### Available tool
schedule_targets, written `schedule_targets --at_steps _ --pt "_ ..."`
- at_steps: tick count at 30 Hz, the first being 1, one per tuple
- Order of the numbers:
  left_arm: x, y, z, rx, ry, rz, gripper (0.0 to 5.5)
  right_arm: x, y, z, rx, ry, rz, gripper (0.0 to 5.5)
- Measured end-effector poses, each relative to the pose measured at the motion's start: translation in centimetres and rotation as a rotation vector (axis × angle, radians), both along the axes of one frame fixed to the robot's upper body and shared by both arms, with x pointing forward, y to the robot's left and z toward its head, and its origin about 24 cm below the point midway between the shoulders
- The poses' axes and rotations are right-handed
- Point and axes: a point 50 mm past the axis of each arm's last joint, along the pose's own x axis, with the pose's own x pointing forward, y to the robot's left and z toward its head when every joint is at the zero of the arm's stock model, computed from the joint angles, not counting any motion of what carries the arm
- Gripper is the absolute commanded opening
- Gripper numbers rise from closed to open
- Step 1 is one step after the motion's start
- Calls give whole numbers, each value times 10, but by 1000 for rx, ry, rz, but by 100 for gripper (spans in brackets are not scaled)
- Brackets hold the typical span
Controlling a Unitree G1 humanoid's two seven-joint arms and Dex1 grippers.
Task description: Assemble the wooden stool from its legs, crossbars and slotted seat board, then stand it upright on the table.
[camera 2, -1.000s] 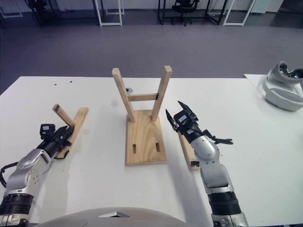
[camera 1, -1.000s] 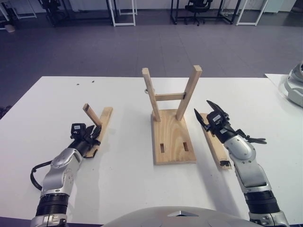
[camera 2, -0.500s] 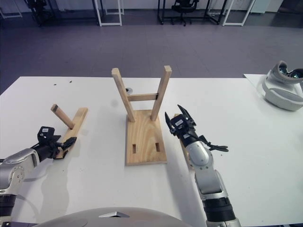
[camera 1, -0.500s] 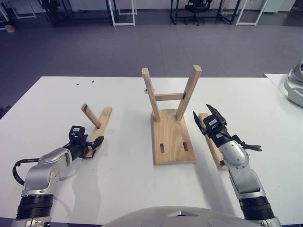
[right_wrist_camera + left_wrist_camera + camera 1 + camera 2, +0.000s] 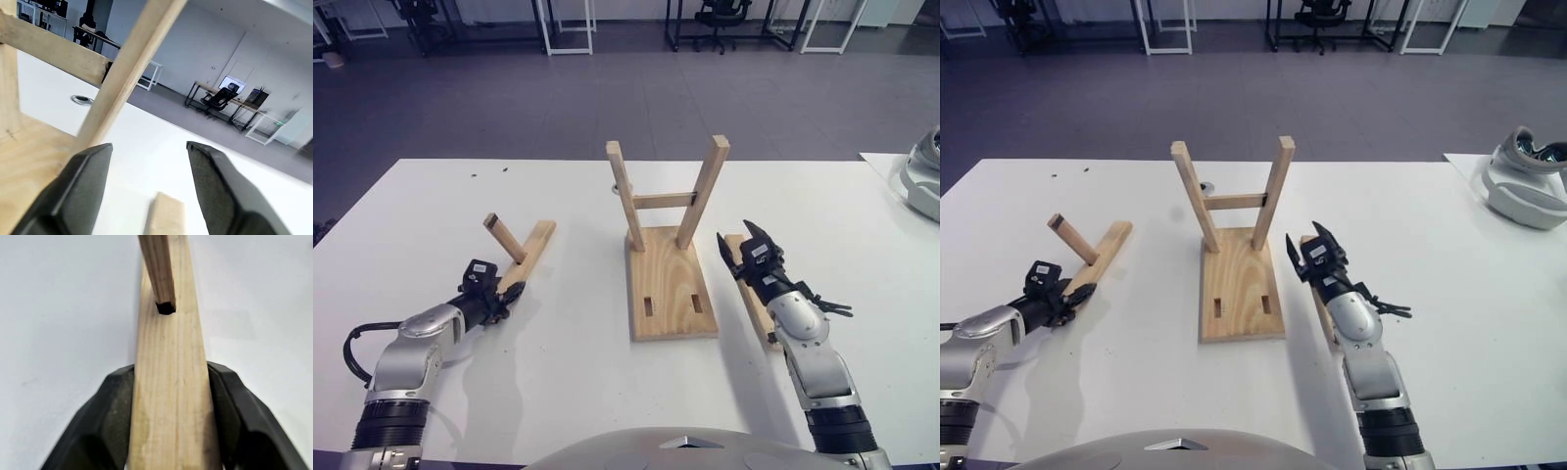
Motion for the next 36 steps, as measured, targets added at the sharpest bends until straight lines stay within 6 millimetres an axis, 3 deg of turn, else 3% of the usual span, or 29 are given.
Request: schedule_targets --at_steps 3,5,6,8,12,17,26,29,32,36 --pt "12 6 23 -55 -202 28 204 12 -5 34 297 -19 84 322" --pt "26 -1 67 -53 -426 -21 204 28 7 79 516 -75 243 349" --pt "33 -12 94 -37 -547 -85 204 34 18 109 595 -130 357 349" --pt "39 -39 134 -41 -702 -212 204 41 39 149 726 -156 511 349" --pt "46 -99 181 -35 -851 -483 204 52 71 188 947 -107 662 349" --pt "47 -126 181 47 -826 -662 204 58 72 190 1113 -45 636 349" --pt "44 -132 180 122 -851 -726 204 58 70 182 1208 104 621 140" --pt "43 -133 179 132 -851 -743 204 56 73 175 1208 154 636 105" --pt "42 -134 177 135 -842 -760 204 53 70 171 1208 159 633 104" --pt "30 -136 167 123 -790 -836 300 40 57 150 1076 117 557 104"
